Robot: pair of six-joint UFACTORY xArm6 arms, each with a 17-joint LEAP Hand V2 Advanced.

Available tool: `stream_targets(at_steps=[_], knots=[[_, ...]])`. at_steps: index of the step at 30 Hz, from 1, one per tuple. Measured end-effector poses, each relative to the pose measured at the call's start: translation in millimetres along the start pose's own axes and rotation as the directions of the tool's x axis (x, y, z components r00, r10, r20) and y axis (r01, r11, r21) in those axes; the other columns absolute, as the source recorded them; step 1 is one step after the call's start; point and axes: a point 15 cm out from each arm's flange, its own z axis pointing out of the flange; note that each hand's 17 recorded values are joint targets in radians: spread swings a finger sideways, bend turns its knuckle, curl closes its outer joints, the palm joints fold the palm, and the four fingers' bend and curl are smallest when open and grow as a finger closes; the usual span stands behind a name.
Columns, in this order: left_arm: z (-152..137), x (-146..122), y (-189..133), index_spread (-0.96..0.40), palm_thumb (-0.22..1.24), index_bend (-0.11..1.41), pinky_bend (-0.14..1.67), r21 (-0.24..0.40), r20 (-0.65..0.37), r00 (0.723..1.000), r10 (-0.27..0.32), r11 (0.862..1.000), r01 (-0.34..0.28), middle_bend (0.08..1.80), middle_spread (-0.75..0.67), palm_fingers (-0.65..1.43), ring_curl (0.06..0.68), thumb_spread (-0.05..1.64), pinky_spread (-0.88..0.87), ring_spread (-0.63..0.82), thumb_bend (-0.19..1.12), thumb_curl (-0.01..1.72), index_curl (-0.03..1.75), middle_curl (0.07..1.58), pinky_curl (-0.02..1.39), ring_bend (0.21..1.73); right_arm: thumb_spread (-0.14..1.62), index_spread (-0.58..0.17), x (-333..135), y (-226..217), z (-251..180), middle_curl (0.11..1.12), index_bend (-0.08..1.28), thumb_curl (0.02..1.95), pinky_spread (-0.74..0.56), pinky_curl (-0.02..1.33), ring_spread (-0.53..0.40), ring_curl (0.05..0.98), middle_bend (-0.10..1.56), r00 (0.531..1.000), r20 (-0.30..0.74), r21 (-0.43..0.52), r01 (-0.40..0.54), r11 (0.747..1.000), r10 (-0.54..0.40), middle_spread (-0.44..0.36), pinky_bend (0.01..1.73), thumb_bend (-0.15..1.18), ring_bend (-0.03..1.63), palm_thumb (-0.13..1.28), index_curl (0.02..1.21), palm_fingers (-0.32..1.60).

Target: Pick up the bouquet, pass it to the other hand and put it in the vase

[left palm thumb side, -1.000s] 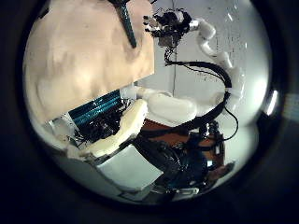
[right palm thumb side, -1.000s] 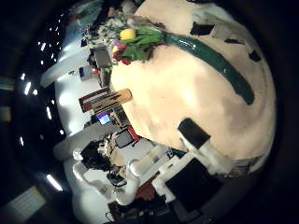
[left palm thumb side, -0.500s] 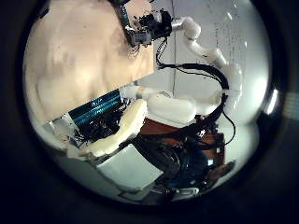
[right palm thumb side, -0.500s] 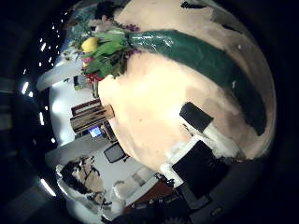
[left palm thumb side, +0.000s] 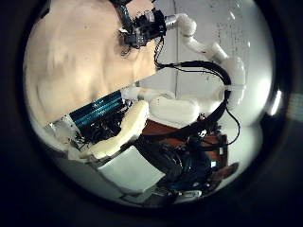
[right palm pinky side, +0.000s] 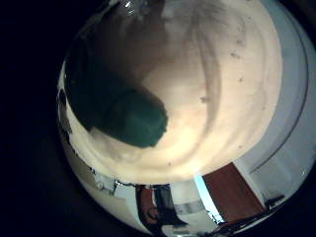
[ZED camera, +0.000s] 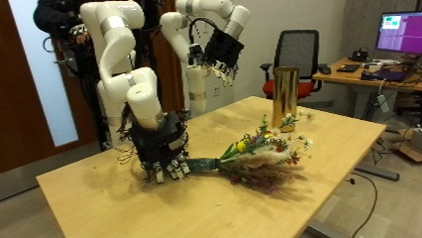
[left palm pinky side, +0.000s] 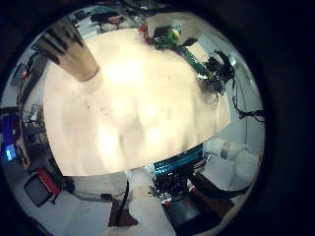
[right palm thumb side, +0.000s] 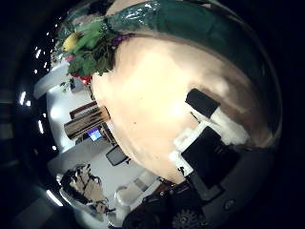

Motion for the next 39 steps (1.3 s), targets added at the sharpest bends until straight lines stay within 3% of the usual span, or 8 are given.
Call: stream_targets(at_steps=[15,22,27,28,33,36,39], knots=[[0,0,1,0.2,0.43,0.18,0.18,-0.003,-0.004,1.0,-0.004,1.0,0.004,0.21,0.37,0.23,0.18,1.01,0.54,0.55,-0.02,0.3,0.37,0.34,0.24,0.5,0.95,-0.125,1,-8,3,0.43,0.2,0.49,0.06,0.2,-0.104,0.26,0.6,1.0,-0.001,-0.021,-0.002,1.0,0.002,0.021,0.43,-0.02,0.86,0.85,0.42,0.54],[1,-1,2,0.2,0.43,0.19,0.19,-0.005,-0.004,1.0,-0.006,1.0,0.006,0.2,0.37,0.22,0.175,1.01,0.54,0.55,-0.03,0.3,0.37,0.33,0.24,0.49,0.93,-0.168,8,-5,-1,0.44,0.22,0.49,0.0,0.16,-0.15,0.258,0.62,0.999,-0.052,-0.056,0.005,0.998,-0.008,-0.013,0.48,-0.02,0.88,0.87,0.44,0.65],[1,-1,2,0.2,0.43,0.19,0.19,-0.004,-0.005,1.0,-0.006,1.0,0.006,0.2,0.37,0.22,0.174,1.01,0.54,0.55,-0.03,0.3,0.37,0.33,0.24,0.49,0.89,-0.24,9,3,-1,0.47,0.24,0.51,-0.15,0.15,-0.233,0.278,0.67,0.998,-0.068,-0.111,0.001,0.994,-0.008,-0.094,0.59,-0.02,0.93,0.9,0.47,0.87],[1,-1,3,0.2,0.43,0.19,0.18,-0.005,-0.005,1.0,-0.005,1.0,0.005,0.2,0.37,0.22,0.174,1.01,0.54,0.55,-0.03,0.3,0.37,0.33,0.24,0.49,0.87,-0.269,8,4,-2,0.48,0.24,0.52,-0.24,0.15,-0.261,0.291,0.67,0.997,-0.071,-0.119,0.002,0.993,-0.01,-0.129,0.68,-0.03,0.95,0.91,0.48,0.97],[0,0,2,0.2,0.43,0.18,0.18,-0.003,-0.005,1.0,-0.002,1.0,0.002,0.2,0.38,0.23,0.173,1.01,0.54,0.55,-0.03,0.3,0.37,0.33,0.24,0.49,0.82,-0.32,10,6,-1,0.5,0.25,0.53,-0.38,0.16,-0.293,0.317,0.65,0.995,-0.095,-0.155,0.005,0.988,-0.02,-0.193,0.79,-0.03,0.94,0.91,0.53,1.01],[0,0,2,0.2,0.43,0.18,0.18,-0.003,-0.004,1.0,-0.002,1.0,0.002,0.2,0.37,0.23,0.177,1.01,0.54,0.55,-0.03,0.3,0.37,0.34,0.24,0.5,0.76,-0.354,10,8,0,0.54,0.3,0.54,-0.51,0.2,-0.303,0.349,0.7,0.994,-0.111,-0.166,0.001,0.986,-0.02,-0.23,0.92,-0.03,0.97,0.91,0.58,1.17],[0,0,3,0.2,0.43,0.18,0.18,-0.003,-0.005,1.0,-0.002,1.0,0.002,0.2,0.37,0.23,0.176,1.01,0.54,0.55,-0.03,0.3,0.37,0.34,0.24,0.5,0.73,-0.376,8,9,1,0.57,0.36,0.55,-0.55,0.22,-0.307,0.374,0.76,0.993,-0.116,-0.168,0.006,0.986,-0.026,-0.241,0.95,-0.03,1.0,0.91,0.62,1.23]])
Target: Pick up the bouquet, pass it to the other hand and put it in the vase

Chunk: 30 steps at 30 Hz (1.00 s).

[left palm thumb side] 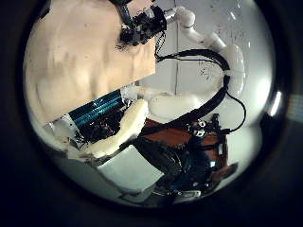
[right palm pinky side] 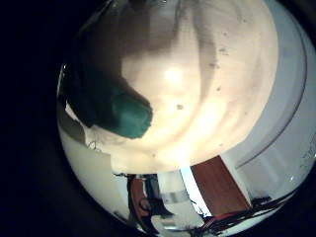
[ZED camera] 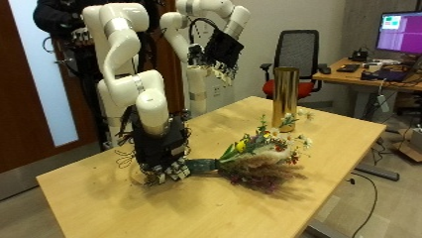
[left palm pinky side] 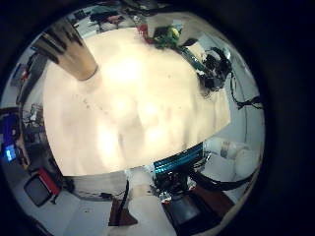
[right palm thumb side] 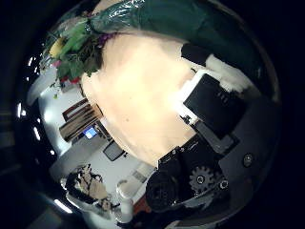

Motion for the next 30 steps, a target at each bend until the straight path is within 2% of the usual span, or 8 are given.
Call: stream_targets(at_steps=[1,3,6,9,13,17,21,30], knots=[[0,0,0,0.2,0.43,0.18,0.18,0.0,0.0,1.0,0.001,1.0,-0.001,0.2,0.37,0.23,0.176,1.01,0.54,0.55,-0.03,0.3,0.37,0.34,0.24,0.5,0.72,-0.384,-2,0,1,0.58,0.4,0.55,-0.56,0.23,-0.307,0.385,0.81,1.0,-0.003,-0.001,0.004,1.0,-0.004,-0.243,0.97,-0.03,1.02,0.91,0.64,1.3],[0,-1,0,0.2,0.43,0.18,0.18,0.001,0.0,1.0,0.0,1.0,0.0,0.21,0.39,0.23,0.175,1.01,0.54,0.55,-0.03,0.3,0.38,0.34,0.24,0.5,0.75,-0.387,-3,1,1,0.64,0.61,0.56,-0.51,0.29,-0.277,0.441,0.95,1.0,-0.003,0.0,0.005,1.0,-0.005,-0.231,1.04,-0.02,1.13,0.95,0.73,1.4],[1,-1,0,0.2,0.43,0.18,0.18,-0.001,-0.001,1.0,-0.001,1.0,0.001,0.21,0.37,0.23,0.177,1.01,0.53,0.55,-0.03,0.3,0.37,0.34,0.24,0.5,0.8,-0.376,-3,-1,-3,0.69,0.76,0.57,-0.44,0.37,-0.256,0.492,1.07,1.0,-0.001,0.015,0.009,1.0,-0.009,-0.221,1.18,-0.01,1.22,1.0,0.81,1.33],[2,-2,0,0.2,0.43,0.18,0.18,-0.002,-0.004,1.0,-0.006,1.0,0.006,0.22,0.38,0.23,0.175,1.01,0.52,0.55,-0.03,0.3,0.37,0.34,0.24,0.51,0.81,-0.357,-4,0,-17,0.74,0.87,0.62,-0.34,0.47,-0.237,0.554,1.17,1.0,0.015,0.05,0.021,0.999,-0.022,-0.204,1.36,0.02,1.32,1.13,0.89,1.21],[2,-3,0,0.2,0.43,0.19,0.18,0.001,-0.004,1.0,-0.007,1.0,0.007,0.2,0.37,0.23,0.174,1.01,0.52,0.55,-0.03,0.3,0.38,0.33,0.24,0.5,0.77,-0.339,13,0,-50,0.78,0.95,0.69,-0.25,0.54,-0.217,0.6,1.24,0.997,0.07,0.132,0.0,0.991,-0.01,-0.179,1.43,0.03,1.39,1.21,0.95,1.13],[-1,-4,-1,0.2,0.43,0.18,0.18,0.01,-0.001,1.0,-0.011,1.0,0.011,0.21,0.38,0.24,0.173,1.01,0.52,0.55,-0.03,0.3,0.38,0.34,0.24,0.5,0.67,-0.322,-3,11,-79,0.8,0.98,0.75,-0.22,0.58,-0.207,0.621,1.27,0.985,0.155,0.198,0.043,0.979,-0.074,-0.166,1.43,0.01,1.41,1.24,0.98,1.11],[-2,-8,-6,0.2,0.43,0.18,0.18,0.017,-0.004,1.0,-0.015,1.0,0.015,0.22,0.37,0.24,0.172,1.01,0.52,0.55,-0.03,0.3,0.38,0.34,0.24,0.5,0.58,-0.31,-19,45,-98,0.8,0.99,0.8,-0.2,0.62,-0.2,0.631,1.28,0.962,0.241,0.168,0.089,0.982,-0.128,-0.158,1.41,0.01,1.42,1.24,0.99,1.1],[-10,-15,-29,0.17,0.44,0.2,0.16,0.059,-0.116,0.992,-0.055,0.996,0.063,0.28,0.32,0.32,0.168,1.03,0.5,0.52,-0.02,0.3,0.4,0.35,0.21,0.51,0.44,-0.29,-48,111,-162,0.81,1.0,0.9,-0.19,0.7,-0.195,0.641,1.29,0.836,0.452,0.255,0.211,0.944,-0.31,-0.146,1.35,0.0,1.43,1.24,0.99,1.1]])
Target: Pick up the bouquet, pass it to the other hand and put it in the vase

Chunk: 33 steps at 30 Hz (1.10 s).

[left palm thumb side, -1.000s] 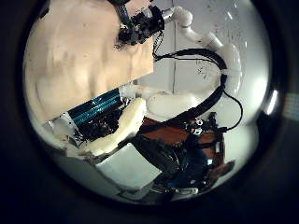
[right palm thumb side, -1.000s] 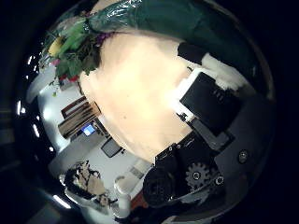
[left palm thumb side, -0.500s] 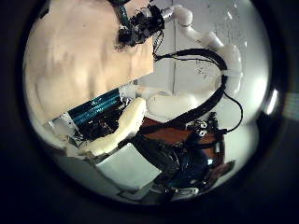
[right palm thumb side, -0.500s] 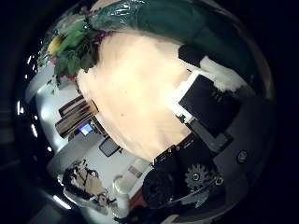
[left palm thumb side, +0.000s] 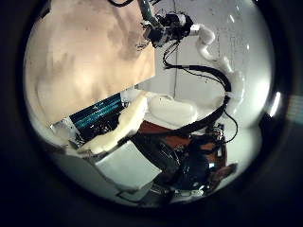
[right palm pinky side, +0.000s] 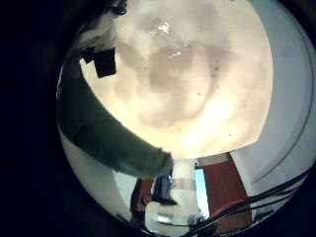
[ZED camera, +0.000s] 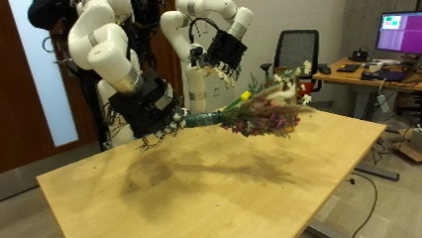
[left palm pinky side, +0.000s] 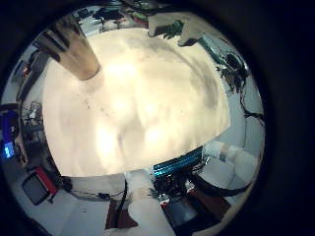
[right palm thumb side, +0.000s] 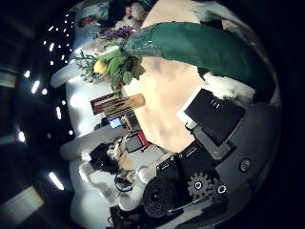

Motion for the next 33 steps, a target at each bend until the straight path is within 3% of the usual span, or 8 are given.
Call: stream_targets(at_steps=[8,13,19,24,33], knots=[[-21,31,-24,0.14,0.42,0.2,0.18,0.114,-0.182,0.983,0.022,0.993,-0.001,0.32,0.18,0.37,0.165,1.04,0.44,0.45,-0.03,0.29,0.42,0.37,0.2,0.53,0.36,-0.281,-49,19,-35,0.81,1.02,0.95,-0.2,0.77,-0.193,0.642,1.29,0.951,0.263,0.089,0.142,0.986,-0.16,-0.14,1.29,-0.01,1.44,1.24,0.99,1.1],[-40,44,-40,0.13,0.35,0.18,0.19,0.215,-0.278,0.959,0.056,0.977,0.006,0.33,0.15,0.37,0.162,1.02,0.4,0.4,-0.03,0.28,0.42,0.37,0.2,0.55,0.31,-0.271,-74,24,-44,0.81,1.04,0.96,-0.21,0.82,-0.192,0.643,1.29,0.863,0.411,0.139,0.261,0.955,-0.295,-0.139,1.25,-0.01,1.44,1.23,0.98,1.1],[-61,70,-59,0.16,0.3,0.15,0.2,0.308,-0.417,0.901,0.123,0.951,0.013,0.33,0.16,0.35,0.162,0.98,0.38,0.38,-0.04,0.28,0.39,0.37,0.22,0.59,0.27,-0.262,-90,45,-16,0.82,1.05,0.96,-0.22,0.87,-0.191,0.643,1.29,0.739,0.551,0.053,0.433,0.9,-0.388,-0.14,1.21,-0.02,1.44,1.23,0.98,1.11],[-66,77,-66,0.16,0.25,0.15,0.24,0.29,-0.482,0.863,0.153,0.957,-0.008,0.33,0.16,0.35,0.161,0.94,0.35,0.36,-0.04,0.29,0.36,0.37,0.24,0.61,0.24,-0.257,-106,57,13,0.82,1.05,0.96,-0.22,0.91,-0.185,0.643,1.3,0.667,0.619,-0.013,0.536,0.844,-0.414,-0.139,1.18,-0.02,1.44,1.22,0.97,1.11],[-64,100,-77,0.22,0.2,0.15,0.3,0.271,-0.569,0.796,0.207,0.961,-0.056,0.32,0.25,0.26,0.166,0.86,0.36,0.38,-0.03,0.3,0.31,0.36,0.27,0.68,0.22,-0.255,-131,72,49,0.82,1.06,0.96,-0.23,0.97,-0.184,0.647,1.3,0.612,0.658,-0.078,0.634,0.77,-0.438,-0.139,1.14,-0.02,1.44,1.21,0.97,1.11]])
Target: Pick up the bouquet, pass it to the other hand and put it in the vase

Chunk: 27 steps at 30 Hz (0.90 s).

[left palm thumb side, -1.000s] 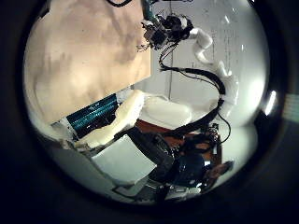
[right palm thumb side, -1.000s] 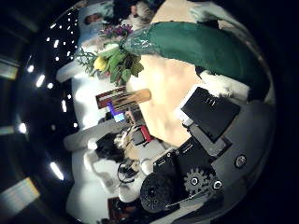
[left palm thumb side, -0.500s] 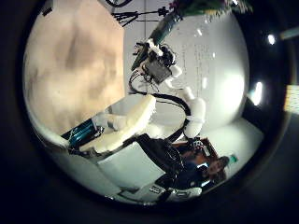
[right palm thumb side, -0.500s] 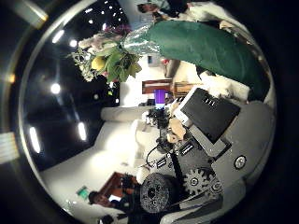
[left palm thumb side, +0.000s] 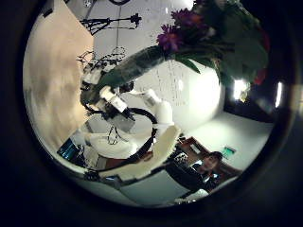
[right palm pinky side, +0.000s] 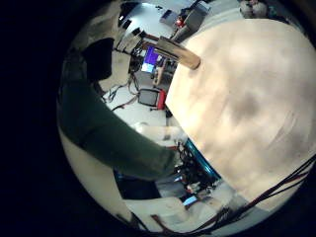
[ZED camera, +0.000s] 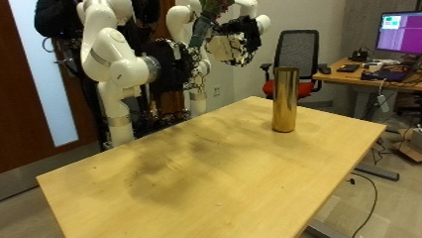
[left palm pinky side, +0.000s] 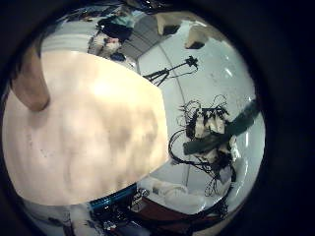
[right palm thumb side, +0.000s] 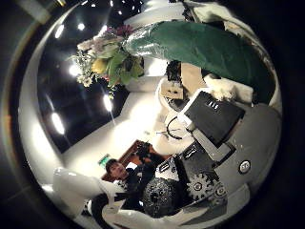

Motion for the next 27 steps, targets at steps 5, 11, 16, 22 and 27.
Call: stream_targets(at_steps=[5,11,16,22,27], knots=[[6,10,-2,0.23,0.21,0.16,0.31,-0.005,-0.046,0.999,0.029,1.0,-0.029,0.31,0.27,0.23,0.162,0.84,0.38,0.4,-0.03,0.31,0.3,0.36,0.28,0.68,0.22,-0.254,10,-4,19,0.82,1.06,0.96,-0.23,1.0,-0.184,0.65,1.31,0.999,0.032,-0.049,-0.01,0.999,0.011,-0.139,1.12,-0.02,1.44,1.21,0.97,1.11],[11,30,-1,0.25,0.23,0.15,0.33,-0.025,-0.149,0.988,0.041,0.999,-0.045,0.31,0.3,0.2,0.159,0.8,0.41,0.43,-0.03,0.32,0.29,0.35,0.29,0.69,0.22,-0.254,33,-11,28,0.81,1.06,0.96,-0.23,1.03,-0.187,0.654,1.31,0.999,0.018,-0.051,-0.027,0.998,0.028,-0.133,1.11,-0.02,1.44,1.21,0.97,1.11],[17,34,3,0.26,0.25,0.15,0.33,-0.094,-0.202,0.979,-0.011,0.996,-0.008,0.36,0.29,0.21,0.157,0.78,0.41,0.43,-0.04,0.33,0.28,0.36,0.29,0.69,0.23,-0.256,43,-17,38,0.81,1.06,0.97,-0.24,1.06,-0.189,0.658,1.32,1.0,-0.015,-0.062,-0.024,0.998,0.023,-0.127,1.09,-0.02,1.44,1.22,0.97,1.1],[29,32,4,0.21,0.33,0.16,0.27,-0.164,-0.234,0.967,-0.098,0.985,0.06,0.69,-0.06,0.38,0.143,0.79,0.3,0.26,-0.03,0.34,0.28,0.48,0.27,0.69,0.23,-0.259,42,-17,43,0.81,1.06,0.97,-0.24,1.09,-0.19,0.659,1.32,1.0,-0.015,-0.075,-0.019,0.997,0.018,-0.123,1.07,-0.02,1.42,1.22,0.98,1.1],[32,28,4,0.11,0.42,0.13,0.46,-0.188,-0.236,0.962,-0.135,0.978,0.091,0.87,-0.26,0.58,0.182,0.82,-0.02,-0.11,-0.02,0.34,0.26,0.6,0.31,0.85,0.23,-0.26,40,-17,48,0.8,1.05,0.97,-0.24,1.11,-0.192,0.664,1.33,1.0,-0.018,-0.088,-0.014,0.996,0.013,-0.122,1.06,-0.02,1.42,1.22,0.98,1.1]])
